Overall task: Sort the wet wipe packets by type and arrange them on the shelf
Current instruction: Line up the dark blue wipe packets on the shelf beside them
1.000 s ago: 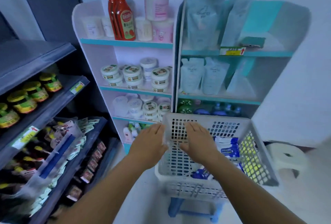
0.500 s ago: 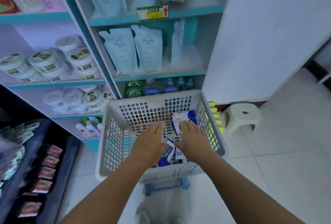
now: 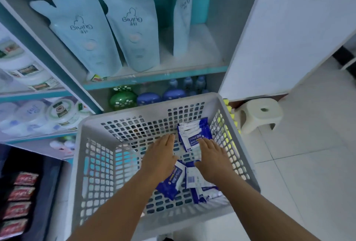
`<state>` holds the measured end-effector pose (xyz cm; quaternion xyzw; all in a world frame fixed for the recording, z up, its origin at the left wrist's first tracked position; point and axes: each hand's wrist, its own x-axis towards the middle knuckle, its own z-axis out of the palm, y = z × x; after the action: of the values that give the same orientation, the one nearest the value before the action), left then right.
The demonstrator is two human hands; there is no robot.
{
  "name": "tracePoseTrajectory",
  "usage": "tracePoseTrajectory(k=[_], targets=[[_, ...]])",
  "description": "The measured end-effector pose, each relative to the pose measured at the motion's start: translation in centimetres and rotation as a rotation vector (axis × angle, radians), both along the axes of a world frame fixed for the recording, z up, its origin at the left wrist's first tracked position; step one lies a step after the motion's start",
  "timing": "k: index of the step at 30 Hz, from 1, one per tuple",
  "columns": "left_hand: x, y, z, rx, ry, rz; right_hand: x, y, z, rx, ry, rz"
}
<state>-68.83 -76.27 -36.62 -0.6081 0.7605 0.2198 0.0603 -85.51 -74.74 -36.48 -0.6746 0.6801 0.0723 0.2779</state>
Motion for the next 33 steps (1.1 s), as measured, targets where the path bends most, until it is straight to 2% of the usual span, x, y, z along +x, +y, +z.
tracePoseTrajectory(k=[10,15,18,23,27,33], targets=[[-0.5,-7.0,-11.0,0.058,0.008,-0.111,0.5,-6.8,-11.0,0.041,0.134,-0.056],[-1.1,-9.3,-14.8,0.02,0.042,-0.14,0.4,-9.4,-14.9,0.007,0.187,0.036],[-1.7,-10.5,-16.3,-0.029,0.066,-0.176,0.3,-10.1,-17.1,-0.08,0.225,0.065],[-2.3,-10.7,-18.4,-0.207,0.11,-0.158,-0.2,-10.1,-19.6,-0.429,0.255,-0.003],[-2.4,-10.7,-19.6,-0.315,0.113,-0.13,-0.3,-9.9,-19.8,-0.517,0.262,-0.035],[-3.2,-10.9,-19.8,-0.35,0.085,-0.139,-0.5,-8.5,-20.9,-0.561,0.256,-0.143]])
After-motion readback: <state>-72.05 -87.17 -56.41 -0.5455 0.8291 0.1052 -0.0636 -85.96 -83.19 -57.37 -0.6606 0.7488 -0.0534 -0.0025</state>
